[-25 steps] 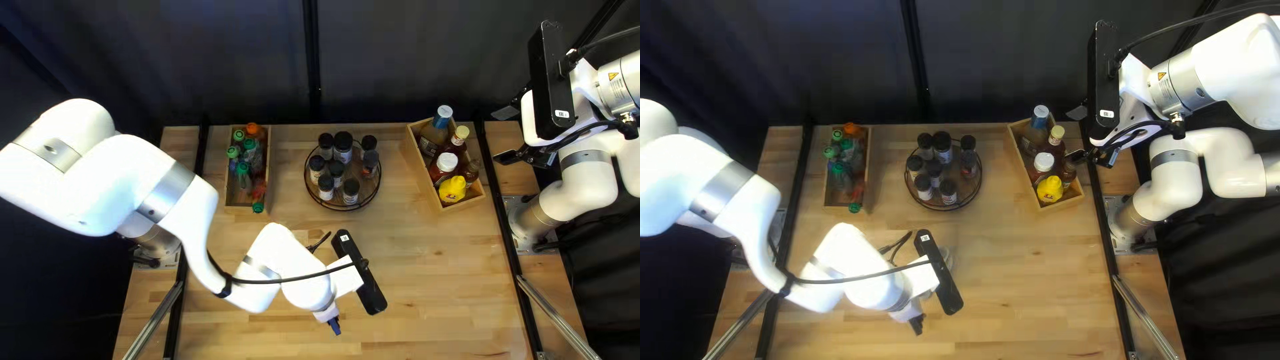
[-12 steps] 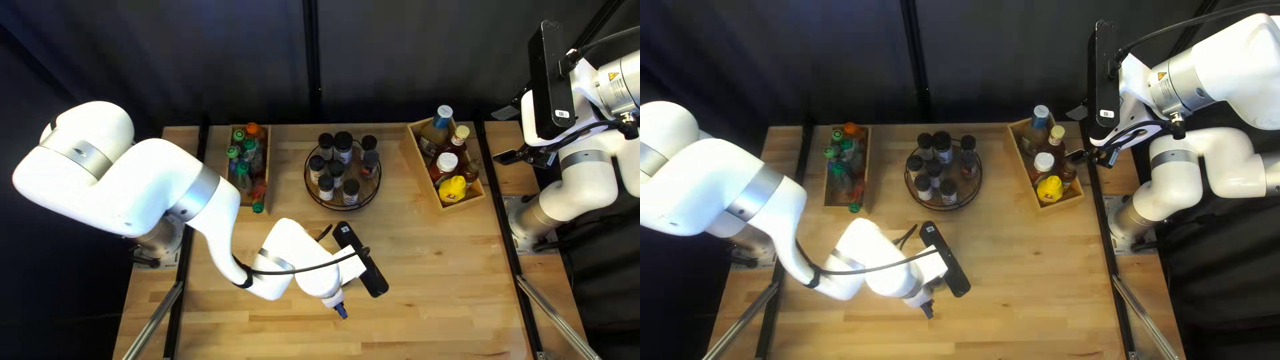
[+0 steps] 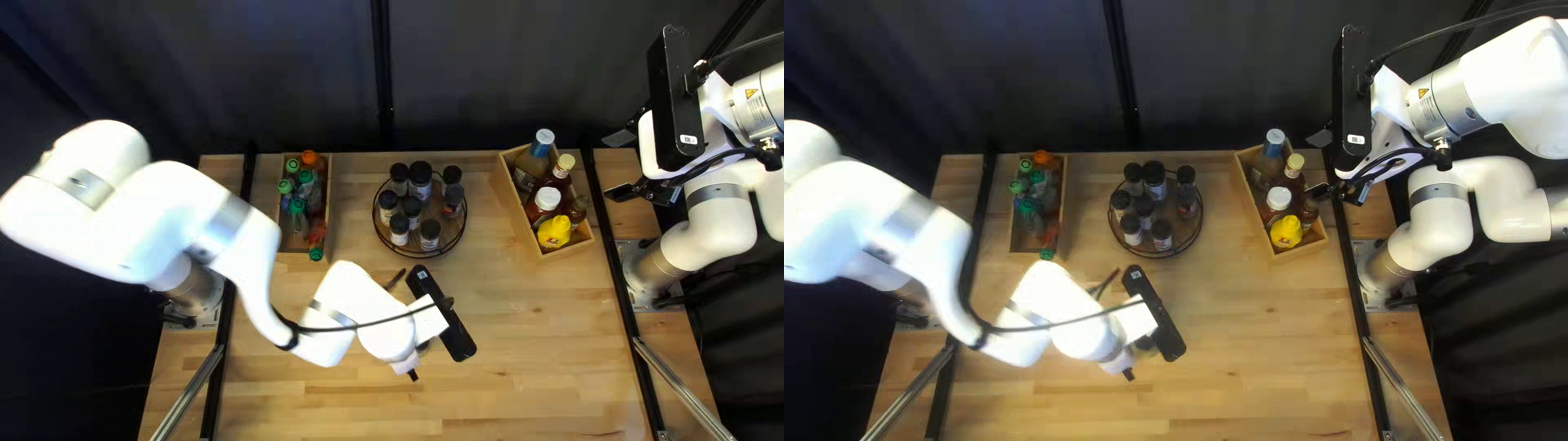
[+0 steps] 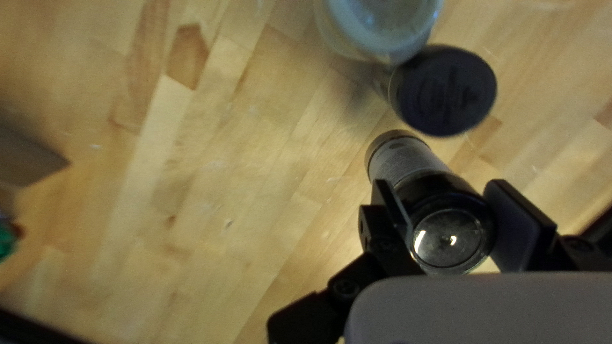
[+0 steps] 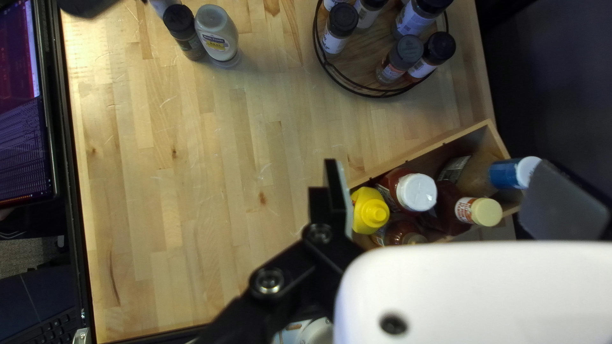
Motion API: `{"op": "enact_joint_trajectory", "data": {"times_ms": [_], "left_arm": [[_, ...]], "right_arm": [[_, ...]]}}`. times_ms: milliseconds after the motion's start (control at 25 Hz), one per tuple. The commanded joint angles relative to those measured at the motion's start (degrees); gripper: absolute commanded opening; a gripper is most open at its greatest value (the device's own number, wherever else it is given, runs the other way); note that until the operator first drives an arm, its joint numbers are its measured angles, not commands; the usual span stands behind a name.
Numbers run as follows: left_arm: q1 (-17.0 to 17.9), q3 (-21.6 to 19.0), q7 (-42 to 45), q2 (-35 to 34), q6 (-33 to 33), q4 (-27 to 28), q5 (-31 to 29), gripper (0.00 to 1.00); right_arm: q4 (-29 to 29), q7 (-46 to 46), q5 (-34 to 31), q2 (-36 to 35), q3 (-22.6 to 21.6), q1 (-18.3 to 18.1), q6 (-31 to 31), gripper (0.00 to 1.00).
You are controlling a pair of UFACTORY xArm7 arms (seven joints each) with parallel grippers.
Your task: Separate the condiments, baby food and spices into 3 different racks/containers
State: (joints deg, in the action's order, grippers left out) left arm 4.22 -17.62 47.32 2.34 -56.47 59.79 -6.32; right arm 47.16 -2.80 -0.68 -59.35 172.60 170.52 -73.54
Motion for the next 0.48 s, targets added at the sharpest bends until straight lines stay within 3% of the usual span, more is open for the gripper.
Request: {"op": "enact_joint_trajectory", "data": {"times_ms": [40, 280, 480], "left_arm": [[-1.6, 3.8, -15.7, -9.4, -6.4, -2.1, 4.2, 0.0], [-4.8, 9.4, -29.4, -11.8, -8.7, -0.4, 4.0, 0.0], [-8.1, 13.7, -37.7, -7.1, -8.9, 7.1, 4.7, 0.0]], "right_arm": [[0.0, 0.0, 0.0, 0.0, 0.0, 0.0, 0.0, 1.0], [0.0, 0.0, 0.0, 0.0, 0.0, 0.0, 0.0, 1.0], [0.0, 0.0, 0.0, 0.0, 0.0, 0.0, 0.0, 1.0]]}}
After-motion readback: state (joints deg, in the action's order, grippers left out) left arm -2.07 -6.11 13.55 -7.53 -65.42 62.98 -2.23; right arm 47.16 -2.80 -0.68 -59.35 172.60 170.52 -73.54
